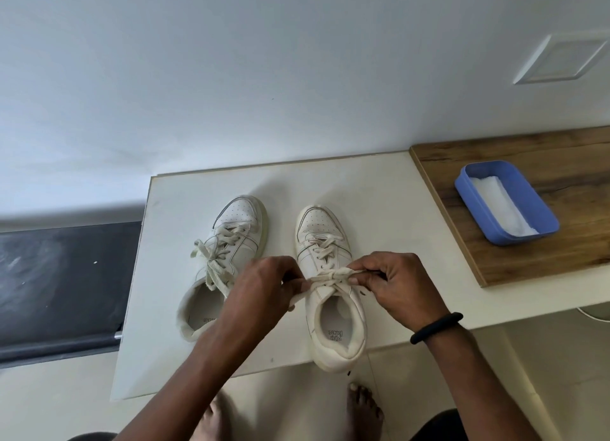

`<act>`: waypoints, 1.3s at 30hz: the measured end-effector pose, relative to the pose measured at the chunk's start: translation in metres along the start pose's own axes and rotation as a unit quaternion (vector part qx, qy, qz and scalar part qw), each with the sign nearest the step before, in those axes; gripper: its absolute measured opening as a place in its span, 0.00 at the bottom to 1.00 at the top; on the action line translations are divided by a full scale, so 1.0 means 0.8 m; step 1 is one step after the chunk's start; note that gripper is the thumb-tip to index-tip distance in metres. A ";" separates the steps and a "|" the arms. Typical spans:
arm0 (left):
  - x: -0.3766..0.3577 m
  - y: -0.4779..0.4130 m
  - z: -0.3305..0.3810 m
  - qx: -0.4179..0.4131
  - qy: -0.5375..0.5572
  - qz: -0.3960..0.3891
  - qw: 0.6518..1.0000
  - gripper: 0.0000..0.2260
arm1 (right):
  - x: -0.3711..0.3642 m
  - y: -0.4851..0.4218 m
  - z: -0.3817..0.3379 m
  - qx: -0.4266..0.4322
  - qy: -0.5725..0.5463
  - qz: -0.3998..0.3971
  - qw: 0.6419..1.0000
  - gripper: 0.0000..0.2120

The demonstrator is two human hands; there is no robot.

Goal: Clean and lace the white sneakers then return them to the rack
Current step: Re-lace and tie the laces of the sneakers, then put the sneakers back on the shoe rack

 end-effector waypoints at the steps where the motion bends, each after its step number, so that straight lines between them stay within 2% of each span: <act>1: 0.001 0.002 -0.001 0.002 -0.017 0.001 1.000 0.05 | 0.001 0.000 0.005 -0.013 -0.022 -0.003 1.000 0.10; 4: 0.003 0.003 -0.007 0.000 -0.046 0.029 0.999 0.03 | 0.005 0.002 0.012 -0.046 -0.052 -0.002 0.998 0.16; 8: 0.009 0.004 -0.009 -0.059 -0.060 0.138 0.987 0.06 | 0.025 0.006 0.010 -0.055 0.034 0.096 0.993 0.18; 9: 0.011 0.004 -0.005 -0.085 -0.060 0.148 0.983 0.08 | 0.030 0.008 0.006 -0.044 0.047 0.099 0.993 0.19; 12: 0.011 0.001 0.005 -0.193 -0.061 0.094 0.975 0.14 | 0.030 0.014 -0.015 0.042 0.051 0.027 0.997 0.19; 15: -0.009 0.001 0.003 -0.242 -0.067 0.090 0.964 0.09 | 0.011 0.014 -0.024 0.110 0.069 0.001 0.992 0.12; 18: -0.025 0.000 -0.004 -0.232 -0.066 0.122 0.963 0.07 | -0.006 0.009 -0.016 0.106 0.081 0.024 0.991 0.09; 23: -0.019 0.013 0.000 -0.213 -0.102 0.135 0.962 0.08 | -0.004 0.010 0.001 0.002 0.044 0.014 0.999 0.07; 26: 0.001 0.045 -0.007 -0.182 -0.114 0.219 0.952 0.09 | 0.005 0.020 -0.003 -0.039 0.056 0.036 0.997 0.05; 27: 0.010 0.059 -0.016 -0.164 -0.107 0.254 0.947 0.09 | 0.008 0.025 -0.008 -0.056 0.064 0.050 0.995 0.07; 29: 0.028 0.087 -0.039 -0.105 -0.091 0.294 0.946 0.12 | 0.009 0.039 -0.019 -0.099 0.073 0.039 0.992 0.20; 32: 0.040 0.120 -0.071 0.007 -0.087 0.250 0.964 0.24 | -0.008 0.076 -0.045 -0.129 0.084 -0.026 0.988 0.40; 35: 0.029 0.130 -0.093 0.078 -0.065 0.182 0.978 0.33 | -0.039 0.121 -0.063 -0.094 0.120 -0.083 0.985 0.50; 37: 0.020 0.129 -0.099 0.076 -0.051 0.162 0.983 0.30 | -0.063 0.137 -0.066 -0.105 0.166 -0.116 0.974 0.50; 39: 0.010 0.127 -0.099 0.048 -0.060 0.158 0.984 0.21 | -0.082 0.134 -0.064 -0.117 0.199 -0.090 0.969 0.41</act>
Point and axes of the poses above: each hand's wrist, its own y-axis away from the middle knuckle, its own x-axis out of the back of the hand, z = x × y, the point moved 2 cm from there along -y, towards the middle knuckle, and after that the axes turned 9 degrees about -z, right-handed, at the moved point
